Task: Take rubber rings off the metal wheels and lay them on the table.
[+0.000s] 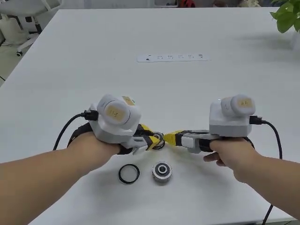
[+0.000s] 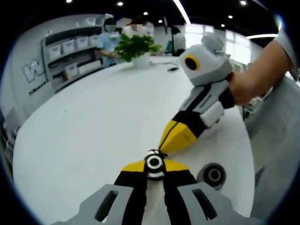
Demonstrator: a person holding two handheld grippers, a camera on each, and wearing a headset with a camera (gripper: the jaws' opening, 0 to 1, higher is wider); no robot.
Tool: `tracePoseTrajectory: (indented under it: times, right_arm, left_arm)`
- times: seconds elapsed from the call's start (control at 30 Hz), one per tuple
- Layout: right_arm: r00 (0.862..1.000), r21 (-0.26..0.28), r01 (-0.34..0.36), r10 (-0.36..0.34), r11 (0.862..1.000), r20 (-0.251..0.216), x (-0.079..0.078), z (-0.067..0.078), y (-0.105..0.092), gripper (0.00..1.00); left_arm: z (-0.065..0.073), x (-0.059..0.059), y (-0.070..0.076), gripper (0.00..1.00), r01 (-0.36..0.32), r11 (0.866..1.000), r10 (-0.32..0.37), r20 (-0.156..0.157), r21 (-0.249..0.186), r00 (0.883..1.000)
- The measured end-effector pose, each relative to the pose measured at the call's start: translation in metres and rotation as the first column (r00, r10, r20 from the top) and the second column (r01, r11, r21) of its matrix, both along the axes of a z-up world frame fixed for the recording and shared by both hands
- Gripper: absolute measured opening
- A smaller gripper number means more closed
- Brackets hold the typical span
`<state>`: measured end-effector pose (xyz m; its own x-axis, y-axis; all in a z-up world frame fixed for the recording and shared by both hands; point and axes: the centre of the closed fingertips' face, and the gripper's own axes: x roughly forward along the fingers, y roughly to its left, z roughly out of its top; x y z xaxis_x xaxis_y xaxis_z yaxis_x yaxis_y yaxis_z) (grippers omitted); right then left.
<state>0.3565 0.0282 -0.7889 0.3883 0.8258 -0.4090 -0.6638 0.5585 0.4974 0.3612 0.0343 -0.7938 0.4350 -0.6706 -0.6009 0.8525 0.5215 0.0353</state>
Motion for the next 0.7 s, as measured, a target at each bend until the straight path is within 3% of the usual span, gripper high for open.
tracePoseTrajectory:
  times: [0.7]
  right_arm:
    - [1.0, 0.019, -0.023, 0.023, 1.0, -0.014, -0.0013, 0.0009, 0.0026, 0.0]
  left_arm:
    - [0.0003, -0.0013, -0.0008, 0.12, 0.006, 1.0, -0.006, 0.0, 0.002, 1.0]
